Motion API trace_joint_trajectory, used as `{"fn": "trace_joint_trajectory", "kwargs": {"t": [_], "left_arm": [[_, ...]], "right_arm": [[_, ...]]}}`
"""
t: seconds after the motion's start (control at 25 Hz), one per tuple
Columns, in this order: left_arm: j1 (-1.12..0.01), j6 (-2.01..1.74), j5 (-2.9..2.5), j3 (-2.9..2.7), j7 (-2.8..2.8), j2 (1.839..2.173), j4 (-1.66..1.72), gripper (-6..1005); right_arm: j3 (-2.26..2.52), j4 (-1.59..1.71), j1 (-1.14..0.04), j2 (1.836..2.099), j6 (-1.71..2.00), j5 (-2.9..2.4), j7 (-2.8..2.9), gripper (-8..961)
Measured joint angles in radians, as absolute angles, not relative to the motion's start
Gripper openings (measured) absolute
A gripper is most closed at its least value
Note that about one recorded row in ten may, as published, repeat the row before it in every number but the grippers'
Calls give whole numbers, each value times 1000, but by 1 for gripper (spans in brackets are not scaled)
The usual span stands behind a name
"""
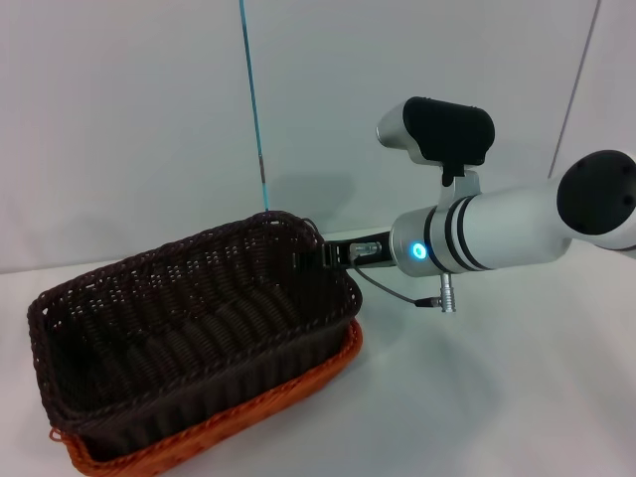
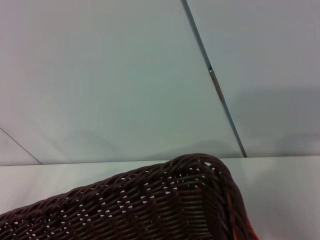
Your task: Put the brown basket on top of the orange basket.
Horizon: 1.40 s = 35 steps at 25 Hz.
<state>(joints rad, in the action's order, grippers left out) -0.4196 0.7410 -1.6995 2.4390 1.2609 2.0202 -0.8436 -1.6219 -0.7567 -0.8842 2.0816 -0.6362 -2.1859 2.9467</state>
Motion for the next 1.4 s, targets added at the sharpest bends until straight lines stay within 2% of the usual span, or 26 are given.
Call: {"fn": "trace_joint_trajectory", "kwargs": {"t": [0.92, 1.4], "left_arm": [[-420, 740, -1700, 2440, 1260, 2020, -844, 799], [-420, 741, -1696, 2449, 1259, 2027, -846, 800]], "right_arm": [[-1679, -997, -771, 2074, -732, -2237, 2949, 810], [-1768, -1308, -579, 2074, -710, -2219, 2783, 799]]}}
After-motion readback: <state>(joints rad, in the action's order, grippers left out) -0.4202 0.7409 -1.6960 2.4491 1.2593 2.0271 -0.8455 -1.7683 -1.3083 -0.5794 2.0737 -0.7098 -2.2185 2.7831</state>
